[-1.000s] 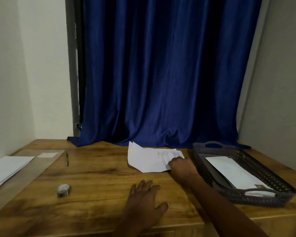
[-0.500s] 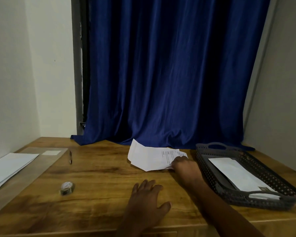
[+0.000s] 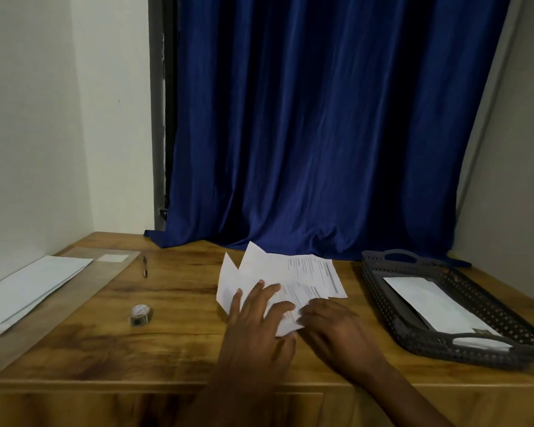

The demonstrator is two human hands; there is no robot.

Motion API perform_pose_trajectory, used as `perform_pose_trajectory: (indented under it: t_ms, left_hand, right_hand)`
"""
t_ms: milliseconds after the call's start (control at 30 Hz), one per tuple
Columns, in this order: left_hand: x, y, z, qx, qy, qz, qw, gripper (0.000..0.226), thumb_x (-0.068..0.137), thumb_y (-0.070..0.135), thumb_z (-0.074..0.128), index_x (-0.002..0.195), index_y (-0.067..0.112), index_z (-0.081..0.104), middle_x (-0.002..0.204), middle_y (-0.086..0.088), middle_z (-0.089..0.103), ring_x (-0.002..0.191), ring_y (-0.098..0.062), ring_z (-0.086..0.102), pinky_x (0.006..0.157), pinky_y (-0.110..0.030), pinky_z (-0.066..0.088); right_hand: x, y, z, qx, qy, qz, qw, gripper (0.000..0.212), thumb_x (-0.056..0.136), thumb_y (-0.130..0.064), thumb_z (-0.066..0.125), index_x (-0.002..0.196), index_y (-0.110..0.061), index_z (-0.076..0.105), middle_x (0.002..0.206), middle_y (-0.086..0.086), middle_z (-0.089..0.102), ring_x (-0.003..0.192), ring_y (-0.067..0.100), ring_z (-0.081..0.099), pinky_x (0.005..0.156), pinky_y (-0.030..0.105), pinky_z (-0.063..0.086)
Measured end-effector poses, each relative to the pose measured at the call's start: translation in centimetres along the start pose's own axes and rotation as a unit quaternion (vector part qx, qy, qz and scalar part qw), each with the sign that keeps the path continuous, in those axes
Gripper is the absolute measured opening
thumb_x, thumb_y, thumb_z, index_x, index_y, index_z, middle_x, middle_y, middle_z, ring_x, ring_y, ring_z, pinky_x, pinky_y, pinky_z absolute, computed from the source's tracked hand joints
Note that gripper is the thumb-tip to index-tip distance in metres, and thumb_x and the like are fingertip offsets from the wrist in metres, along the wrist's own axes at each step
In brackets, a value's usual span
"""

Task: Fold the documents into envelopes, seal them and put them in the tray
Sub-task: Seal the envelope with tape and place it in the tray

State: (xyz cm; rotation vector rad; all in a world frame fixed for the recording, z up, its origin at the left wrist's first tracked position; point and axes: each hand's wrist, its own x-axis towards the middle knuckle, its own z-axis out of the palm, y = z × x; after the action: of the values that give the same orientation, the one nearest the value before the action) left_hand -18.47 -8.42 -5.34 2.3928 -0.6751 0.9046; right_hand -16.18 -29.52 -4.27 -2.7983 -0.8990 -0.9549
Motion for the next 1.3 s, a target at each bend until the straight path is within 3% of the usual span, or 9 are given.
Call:
perform_pose_trajectory:
  t_ms: [133, 267, 367, 500, 633, 733, 933, 1033, 1300]
  left_hand:
    - [-0.5, -1.4, -3.9, 0.042, -0.144, -0.103, 0.983, 0.056, 0.099, 0.057, 0.028, 0.151, 0.039, 0.034, 0.168, 0.012, 0.013, 0.154, -0.013, 0.010, 0.125, -0.037, 0.017]
    - [-0.6, -3.6, -5.5, 0.153, -0.335, -0.143, 0.919, 0.071, 0.100, 0.067, 0.025, 0.160, 0.034, 0.009, 0.170, 0.002, -0.008, 0.156, -0.026, -0.010, 0.126, -0.054, 0.003]
    - [-1.5, -4.9, -4.9, 0.138, -0.375, -0.151, 0.904, 0.104, 0.071, 0.086, -0.003, 0.160, 0.034, 0.008, 0.170, 0.002, -0.005, 0.156, -0.025, -0.008, 0.125, -0.056, -0.001]
    - [-2.7, -5.3, -4.5, 0.149, -0.372, -0.149, 0.904, 0.113, 0.061, 0.088, -0.008, 0.159, 0.035, 0.014, 0.170, 0.002, 0.007, 0.156, -0.025, 0.003, 0.124, -0.056, 0.001]
    - [-1.9, -5.4, -4.2, 0.161, -0.325, -0.141, 0.921, 0.100, 0.075, 0.089, 0.004, 0.157, 0.035, 0.021, 0.166, 0.001, 0.020, 0.154, -0.024, 0.013, 0.123, -0.059, 0.002]
    - [-0.1, -4.9, -3.3, 0.169, -0.281, -0.128, 0.936, 0.068, 0.101, 0.064, 0.022, 0.159, 0.030, 0.017, 0.169, -0.001, 0.008, 0.156, -0.026, 0.002, 0.124, -0.057, -0.001]
    - [0.2, -6.6, -1.3, 0.152, -0.349, -0.133, 0.915, 0.068, 0.101, 0.052, 0.014, 0.162, 0.023, 0.008, 0.170, 0.000, 0.003, 0.157, -0.025, -0.003, 0.124, -0.054, -0.001]
    - [-0.2, -7.6, -0.8, 0.156, -0.330, -0.126, 0.922, 0.096, 0.077, 0.064, -0.014, 0.162, 0.026, 0.011, 0.170, 0.003, 0.005, 0.157, -0.021, -0.001, 0.125, -0.050, 0.000]
    - [-0.7, -10.3, -2.2, 0.172, -0.338, -0.169, 0.910, 0.090, 0.087, 0.078, -0.005, 0.162, 0.030, 0.003, 0.170, 0.002, -0.003, 0.157, -0.021, -0.005, 0.126, -0.048, 0.000]
  right_hand:
    - [-1.9, -1.1, 0.3, 0.062, -0.020, -0.057, 0.996, 0.024, 0.099, -0.046, 0.053, 0.114, -0.039, 0.072, 0.127, -0.020, 0.068, 0.123, -0.001, 0.058, 0.103, 0.018, 0.043]
    - [-2.8, -1.9, 0.8, 0.102, -0.062, -0.045, 0.992, 0.032, 0.102, -0.054, 0.044, 0.122, -0.045, 0.067, 0.132, -0.029, 0.062, 0.130, -0.011, 0.048, 0.106, 0.017, 0.044]
    - [-3.0, -2.1, 0.6, 0.144, -0.100, -0.024, 0.984, 0.036, 0.098, -0.062, 0.048, 0.126, -0.048, 0.065, 0.133, -0.036, 0.057, 0.131, -0.019, 0.041, 0.108, 0.014, 0.040]
    - [-1.8, -2.9, -1.3, 0.176, -0.159, 0.033, 0.971, 0.054, 0.083, -0.083, 0.049, 0.118, -0.048, 0.070, 0.126, -0.038, 0.060, 0.125, -0.021, 0.043, 0.106, 0.011, 0.039]
    - [0.8, -4.7, -0.7, 0.193, -0.073, 0.102, 0.973, 0.045, 0.093, -0.067, 0.044, 0.113, -0.039, 0.073, 0.119, -0.027, 0.068, 0.113, -0.009, 0.057, 0.098, 0.024, 0.050]
    - [3.8, -6.6, 0.9, 0.157, -0.023, 0.179, 0.971, 0.043, 0.100, -0.055, 0.042, 0.128, -0.033, 0.067, 0.131, -0.016, 0.066, 0.120, 0.002, 0.058, 0.108, 0.027, 0.044]
    - [7.0, -9.3, 6.3, 0.093, -0.242, 0.185, 0.948, 0.055, 0.106, -0.042, 0.029, 0.157, -0.022, 0.028, 0.166, 0.000, 0.026, 0.153, 0.022, 0.021, 0.125, 0.046, 0.010]
    - [6.7, -8.7, 6.5, 0.133, -0.248, 0.198, 0.939, 0.056, 0.108, -0.047, 0.019, 0.159, -0.027, 0.023, 0.168, -0.004, 0.016, 0.156, 0.018, 0.009, 0.125, 0.045, 0.001]
    - [4.0, -2.0, 5.8, 0.044, -0.286, 0.284, 0.914, 0.067, 0.102, -0.061, 0.014, 0.161, -0.030, 0.007, 0.170, 0.000, 0.003, 0.156, 0.027, 0.000, 0.124, 0.052, 0.004]
